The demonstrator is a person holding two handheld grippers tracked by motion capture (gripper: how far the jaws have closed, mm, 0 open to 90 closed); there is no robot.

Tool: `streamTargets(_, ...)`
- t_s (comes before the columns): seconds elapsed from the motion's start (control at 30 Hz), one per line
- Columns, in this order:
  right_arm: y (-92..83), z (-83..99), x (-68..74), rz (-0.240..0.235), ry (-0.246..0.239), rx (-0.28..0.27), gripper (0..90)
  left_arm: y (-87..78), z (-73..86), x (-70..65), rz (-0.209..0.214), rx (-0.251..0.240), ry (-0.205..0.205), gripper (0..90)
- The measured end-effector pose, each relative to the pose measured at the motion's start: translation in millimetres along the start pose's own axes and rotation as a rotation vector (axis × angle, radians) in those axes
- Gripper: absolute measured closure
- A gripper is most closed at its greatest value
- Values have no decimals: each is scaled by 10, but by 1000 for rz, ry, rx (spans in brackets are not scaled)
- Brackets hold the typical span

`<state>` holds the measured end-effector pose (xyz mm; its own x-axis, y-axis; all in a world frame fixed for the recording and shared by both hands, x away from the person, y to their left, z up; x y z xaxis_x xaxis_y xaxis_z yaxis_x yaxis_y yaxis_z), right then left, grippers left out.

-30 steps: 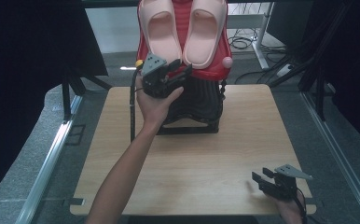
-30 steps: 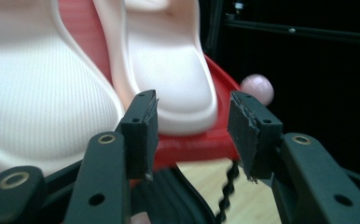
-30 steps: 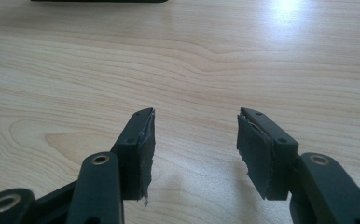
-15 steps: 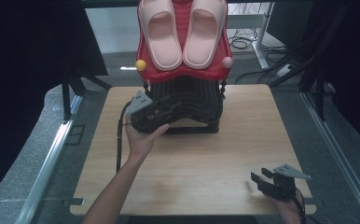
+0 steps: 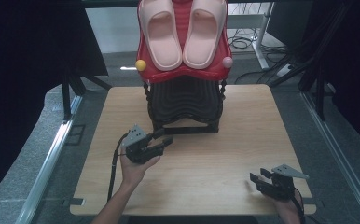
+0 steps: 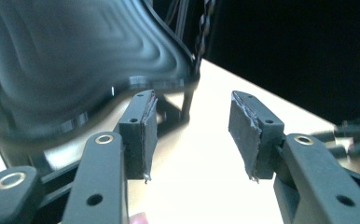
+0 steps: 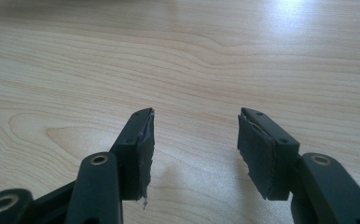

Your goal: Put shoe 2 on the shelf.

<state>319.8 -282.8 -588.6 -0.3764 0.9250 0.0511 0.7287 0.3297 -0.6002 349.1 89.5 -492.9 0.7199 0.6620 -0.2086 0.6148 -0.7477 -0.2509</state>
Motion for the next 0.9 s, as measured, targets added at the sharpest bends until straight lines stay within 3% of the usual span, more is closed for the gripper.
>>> streamTargets(0.23,15,3,-7,0,2,3,461,-121,435,3,-3,49,-36,506)
streamTargets(0.37,24,4,-2,0,6,5,460,-150,585,3,-12,78,-33,503)
streamTargets(0.9,31,5,-13,1,5,5,458,-158,674,67,-14,95,-63,482)
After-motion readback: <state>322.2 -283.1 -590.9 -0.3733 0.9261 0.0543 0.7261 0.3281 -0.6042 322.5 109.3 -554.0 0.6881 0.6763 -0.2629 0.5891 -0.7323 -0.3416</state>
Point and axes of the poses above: each handheld gripper's, and its own axes: y roughly forward along the jaws, z roughly out of its underside, x roughly to its left, the point moved 8 cm from there along y, roughly forward along the jaws, and after that the axes turned 5 degrees about z, right-handed, at the moved point
